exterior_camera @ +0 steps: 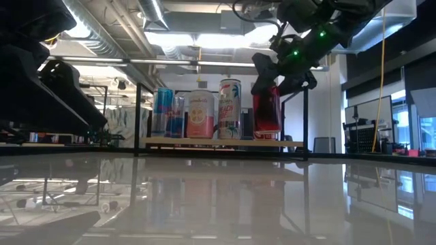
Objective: Place canned beverage on shelf
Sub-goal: Put the red soda can aligned with the other red white soda can on the shelf
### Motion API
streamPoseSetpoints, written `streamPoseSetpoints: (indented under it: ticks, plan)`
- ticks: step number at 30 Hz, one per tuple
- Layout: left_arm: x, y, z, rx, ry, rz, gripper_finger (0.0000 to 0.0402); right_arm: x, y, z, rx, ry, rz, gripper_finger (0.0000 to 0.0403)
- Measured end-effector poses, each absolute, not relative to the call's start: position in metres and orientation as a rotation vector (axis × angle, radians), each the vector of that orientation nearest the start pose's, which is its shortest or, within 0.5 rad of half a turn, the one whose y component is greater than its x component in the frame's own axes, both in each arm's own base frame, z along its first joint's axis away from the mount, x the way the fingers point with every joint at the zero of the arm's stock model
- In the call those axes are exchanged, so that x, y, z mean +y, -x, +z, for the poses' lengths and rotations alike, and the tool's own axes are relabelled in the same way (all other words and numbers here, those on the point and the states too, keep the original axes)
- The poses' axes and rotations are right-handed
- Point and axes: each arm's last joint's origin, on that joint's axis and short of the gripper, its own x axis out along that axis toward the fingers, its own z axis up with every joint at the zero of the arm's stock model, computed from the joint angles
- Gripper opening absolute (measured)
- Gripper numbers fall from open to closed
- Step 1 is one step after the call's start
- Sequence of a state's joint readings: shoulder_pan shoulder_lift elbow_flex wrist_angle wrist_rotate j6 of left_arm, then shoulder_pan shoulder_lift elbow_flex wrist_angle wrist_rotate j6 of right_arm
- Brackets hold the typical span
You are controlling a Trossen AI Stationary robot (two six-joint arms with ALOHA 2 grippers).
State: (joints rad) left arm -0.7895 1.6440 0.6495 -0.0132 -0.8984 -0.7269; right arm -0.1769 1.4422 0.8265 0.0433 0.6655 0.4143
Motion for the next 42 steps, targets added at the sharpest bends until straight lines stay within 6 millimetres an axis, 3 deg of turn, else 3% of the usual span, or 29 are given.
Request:
streamPoseSetpoints:
  ticks: [15,22,26,33,37,42]
  plan:
    - [-0.175,-0.206,0.122,0.573,-0.044,0.32,0.033,-0.042,-0.295,0.248,0.344,-0.216,-0.853,0.0288]
    - [-0.176,-0.206,0.122,0.565,-0.033,0.318,0.033,0.005,-0.297,0.244,0.388,-0.212,-0.706,0.0288]
    - [-0.176,-0.207,0.123,0.555,-0.032,0.325,0.033,0.038,-0.301,0.231,0.402,-0.229,-0.65,0.0288]
    - [-0.176,-0.208,0.123,0.55,-0.026,0.327,0.033,0.079,-0.319,0.188,0.41,-0.244,-0.588,0.0288]
    - [-0.174,-0.209,0.123,0.551,-0.023,0.337,0.033,0.093,-0.329,0.174,0.365,-0.265,-0.55,0.0288]
    - [-0.173,-0.21,0.123,0.556,-0.021,0.336,0.033,0.096,-0.336,0.162,0.351,-0.294,-0.526,0.0288]
